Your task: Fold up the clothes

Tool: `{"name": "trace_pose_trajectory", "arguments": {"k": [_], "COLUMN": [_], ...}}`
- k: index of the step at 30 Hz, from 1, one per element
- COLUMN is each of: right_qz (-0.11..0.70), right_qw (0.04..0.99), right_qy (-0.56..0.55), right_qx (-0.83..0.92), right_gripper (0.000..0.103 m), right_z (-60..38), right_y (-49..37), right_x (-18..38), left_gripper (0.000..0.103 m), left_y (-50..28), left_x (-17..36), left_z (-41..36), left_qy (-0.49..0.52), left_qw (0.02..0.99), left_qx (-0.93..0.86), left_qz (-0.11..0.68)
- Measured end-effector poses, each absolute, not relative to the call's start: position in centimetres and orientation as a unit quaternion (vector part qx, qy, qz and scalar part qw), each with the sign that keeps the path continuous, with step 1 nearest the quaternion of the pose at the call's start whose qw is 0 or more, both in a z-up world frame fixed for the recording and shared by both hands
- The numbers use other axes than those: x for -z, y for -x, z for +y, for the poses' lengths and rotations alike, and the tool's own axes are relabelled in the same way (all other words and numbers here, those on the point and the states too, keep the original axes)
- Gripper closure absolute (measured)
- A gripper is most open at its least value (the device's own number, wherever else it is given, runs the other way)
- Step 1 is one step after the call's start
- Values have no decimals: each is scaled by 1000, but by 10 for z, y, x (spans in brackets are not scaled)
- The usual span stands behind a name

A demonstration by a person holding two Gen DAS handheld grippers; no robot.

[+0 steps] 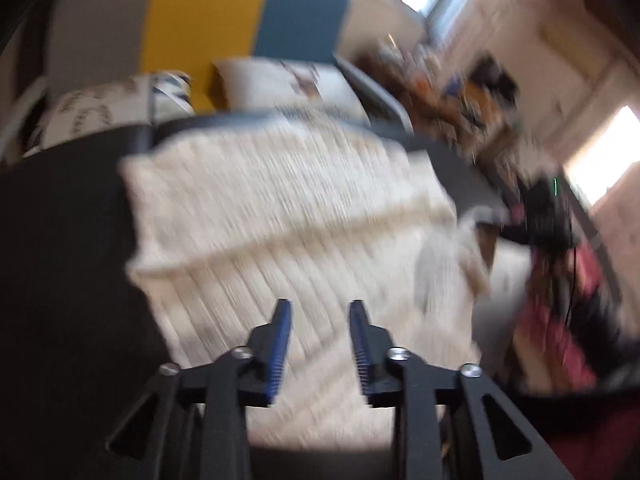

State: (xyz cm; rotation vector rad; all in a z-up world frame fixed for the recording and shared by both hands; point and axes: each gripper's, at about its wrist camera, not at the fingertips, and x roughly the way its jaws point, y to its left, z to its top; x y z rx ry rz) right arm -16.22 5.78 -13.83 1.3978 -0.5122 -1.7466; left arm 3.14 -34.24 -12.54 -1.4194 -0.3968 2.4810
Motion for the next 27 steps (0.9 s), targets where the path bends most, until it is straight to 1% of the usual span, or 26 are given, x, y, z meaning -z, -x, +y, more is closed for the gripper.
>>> {"name": "trace_pose_trajectory", "arguments": {"k": [2, 4, 5, 7, 9, 10, 13, 15, 17, 18, 21, 24, 27], "right_qz": [-203, -204, -203, -202, -202, -200, -202, -191, -178, -169, -147, -140, -146], "right_qw": [408, 406, 406, 404, 401, 399, 394, 393, 393, 395, 402, 406, 440], "right_qy": [-560, -561, -561, -562, -566, -567, -573, -575, -580, -584, -600, -596, -568], "right_qx": [693, 692, 692, 693, 692, 692, 690, 692, 691, 689, 676, 679, 680], "right_gripper": [97, 97, 97, 97, 96, 96, 96, 96, 96, 96, 94, 94, 96], "right_z": [62, 65, 66, 68, 68, 68, 68, 67, 65, 64, 63, 67, 69], "right_y": [157, 152, 150, 147, 145, 144, 141, 139, 135, 133, 126, 120, 107], "right_x": [140, 139, 139, 138, 138, 139, 141, 140, 141, 142, 147, 147, 133], "left_gripper": [61, 58, 53, 49, 44, 42, 42, 48, 95, 95, 96, 96, 96], "left_y": [-34, -34, -34, -29, -19, -14, 0, 1, -3, -7, -26, -52, -81], "left_x": [138, 140, 140, 142, 145, 147, 163, 170, 165, 161, 147, 137, 125], "left_z": [-327, -317, -312, -308, -304, -303, -298, -292, -288, -288, -299, -321, -337], "left_qy": [510, 516, 519, 526, 538, 545, 581, 587, 573, 561, 515, 461, 397], "left_qw": [152, 170, 179, 199, 224, 232, 250, 246, 239, 236, 211, 176, 141], "left_qx": [-840, -835, -833, -824, -811, -805, -773, -771, -783, -793, -827, -855, -874], "left_qz": [-108, -83, -71, -61, -53, -48, -40, -32, -26, -30, -75, -160, -242]}}
